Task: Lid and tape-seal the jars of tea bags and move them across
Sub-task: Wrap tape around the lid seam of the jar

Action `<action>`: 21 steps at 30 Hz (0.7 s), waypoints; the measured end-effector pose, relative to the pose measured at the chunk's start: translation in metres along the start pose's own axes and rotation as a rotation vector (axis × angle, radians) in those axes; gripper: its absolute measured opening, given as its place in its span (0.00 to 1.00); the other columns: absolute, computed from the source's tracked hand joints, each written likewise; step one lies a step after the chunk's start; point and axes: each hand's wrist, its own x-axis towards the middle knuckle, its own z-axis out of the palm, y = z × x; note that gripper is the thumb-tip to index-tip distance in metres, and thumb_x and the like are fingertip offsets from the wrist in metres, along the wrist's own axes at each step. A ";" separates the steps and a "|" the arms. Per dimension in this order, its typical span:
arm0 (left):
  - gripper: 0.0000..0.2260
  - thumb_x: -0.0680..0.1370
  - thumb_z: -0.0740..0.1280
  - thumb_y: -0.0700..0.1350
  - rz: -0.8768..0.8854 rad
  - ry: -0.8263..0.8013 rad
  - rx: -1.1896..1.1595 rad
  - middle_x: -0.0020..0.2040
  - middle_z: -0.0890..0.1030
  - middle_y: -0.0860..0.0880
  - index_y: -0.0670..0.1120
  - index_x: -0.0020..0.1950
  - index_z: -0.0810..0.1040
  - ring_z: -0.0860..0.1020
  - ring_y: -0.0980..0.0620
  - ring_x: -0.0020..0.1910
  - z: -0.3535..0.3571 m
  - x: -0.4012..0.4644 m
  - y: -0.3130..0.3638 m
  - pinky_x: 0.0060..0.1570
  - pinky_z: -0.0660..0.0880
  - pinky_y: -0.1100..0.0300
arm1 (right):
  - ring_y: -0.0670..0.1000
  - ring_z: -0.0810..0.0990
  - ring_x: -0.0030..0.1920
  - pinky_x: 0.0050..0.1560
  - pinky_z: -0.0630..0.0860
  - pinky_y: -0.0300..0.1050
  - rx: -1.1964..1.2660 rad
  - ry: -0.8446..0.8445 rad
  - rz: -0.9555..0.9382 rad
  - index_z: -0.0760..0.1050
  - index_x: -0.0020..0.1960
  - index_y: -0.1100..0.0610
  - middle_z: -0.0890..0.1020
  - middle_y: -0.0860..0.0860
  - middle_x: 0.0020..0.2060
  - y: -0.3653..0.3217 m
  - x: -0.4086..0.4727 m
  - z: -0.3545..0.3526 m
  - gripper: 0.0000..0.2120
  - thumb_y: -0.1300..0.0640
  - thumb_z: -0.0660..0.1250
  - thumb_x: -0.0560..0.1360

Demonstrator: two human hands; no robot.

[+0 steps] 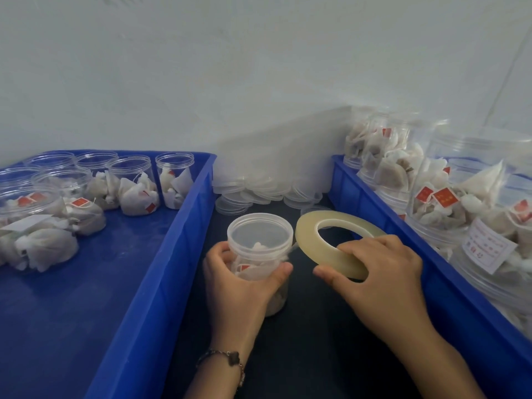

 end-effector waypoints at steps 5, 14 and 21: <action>0.39 0.48 0.74 0.67 -0.030 0.031 -0.055 0.51 0.72 0.57 0.59 0.55 0.65 0.72 0.62 0.48 -0.001 -0.003 0.010 0.38 0.67 0.66 | 0.40 0.63 0.51 0.57 0.57 0.50 0.078 -0.012 0.040 0.79 0.49 0.48 0.67 0.31 0.41 -0.001 0.001 -0.002 0.30 0.28 0.54 0.62; 0.36 0.48 0.71 0.67 -0.062 -0.133 -0.127 0.47 0.77 0.53 0.54 0.51 0.72 0.74 0.71 0.41 -0.005 -0.007 0.022 0.33 0.69 0.75 | 0.45 0.68 0.51 0.60 0.67 0.58 0.190 -0.118 0.238 0.80 0.56 0.50 0.67 0.34 0.38 0.001 0.005 -0.008 0.40 0.26 0.52 0.58; 0.32 0.51 0.73 0.64 -0.072 -0.317 -0.227 0.44 0.80 0.47 0.48 0.49 0.75 0.81 0.55 0.41 -0.010 -0.010 0.029 0.39 0.75 0.61 | 0.43 0.65 0.54 0.60 0.66 0.51 0.251 -0.138 0.284 0.78 0.59 0.48 0.65 0.33 0.43 0.007 0.008 -0.010 0.39 0.28 0.56 0.57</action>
